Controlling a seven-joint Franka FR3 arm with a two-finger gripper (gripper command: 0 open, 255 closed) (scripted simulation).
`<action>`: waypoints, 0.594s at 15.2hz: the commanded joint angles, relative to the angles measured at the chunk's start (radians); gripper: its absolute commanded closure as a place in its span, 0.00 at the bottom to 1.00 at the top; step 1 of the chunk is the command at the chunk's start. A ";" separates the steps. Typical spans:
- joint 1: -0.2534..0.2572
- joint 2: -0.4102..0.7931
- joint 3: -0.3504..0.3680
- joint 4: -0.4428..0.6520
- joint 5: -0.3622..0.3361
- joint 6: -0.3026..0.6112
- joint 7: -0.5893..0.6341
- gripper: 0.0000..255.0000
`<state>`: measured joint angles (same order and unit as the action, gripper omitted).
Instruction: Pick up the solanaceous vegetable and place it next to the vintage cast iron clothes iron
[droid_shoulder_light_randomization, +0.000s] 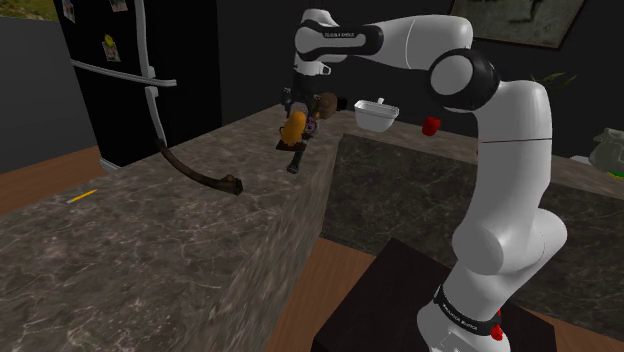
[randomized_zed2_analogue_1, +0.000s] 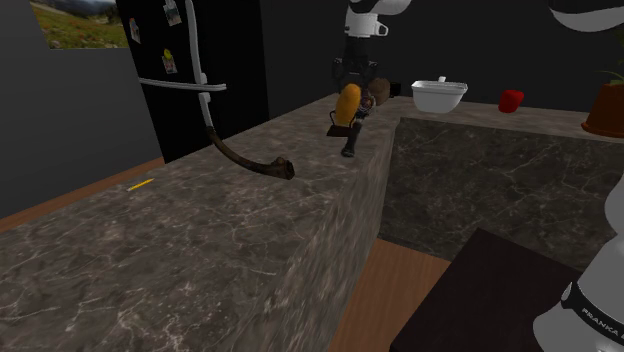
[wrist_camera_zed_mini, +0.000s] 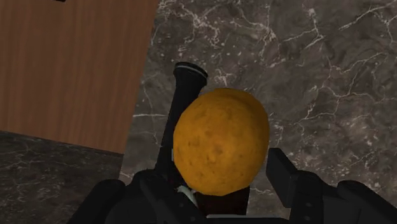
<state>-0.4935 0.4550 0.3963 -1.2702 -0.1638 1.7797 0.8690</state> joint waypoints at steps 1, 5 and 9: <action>-0.013 0.043 -0.012 0.067 -0.006 -0.024 -0.035 1.00; -0.029 0.155 -0.036 0.249 -0.023 -0.094 -0.105 1.00; -0.030 0.267 -0.056 0.427 -0.037 -0.158 -0.158 1.00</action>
<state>-0.5248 0.6974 0.3442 -0.8788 -0.1979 1.6323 0.7211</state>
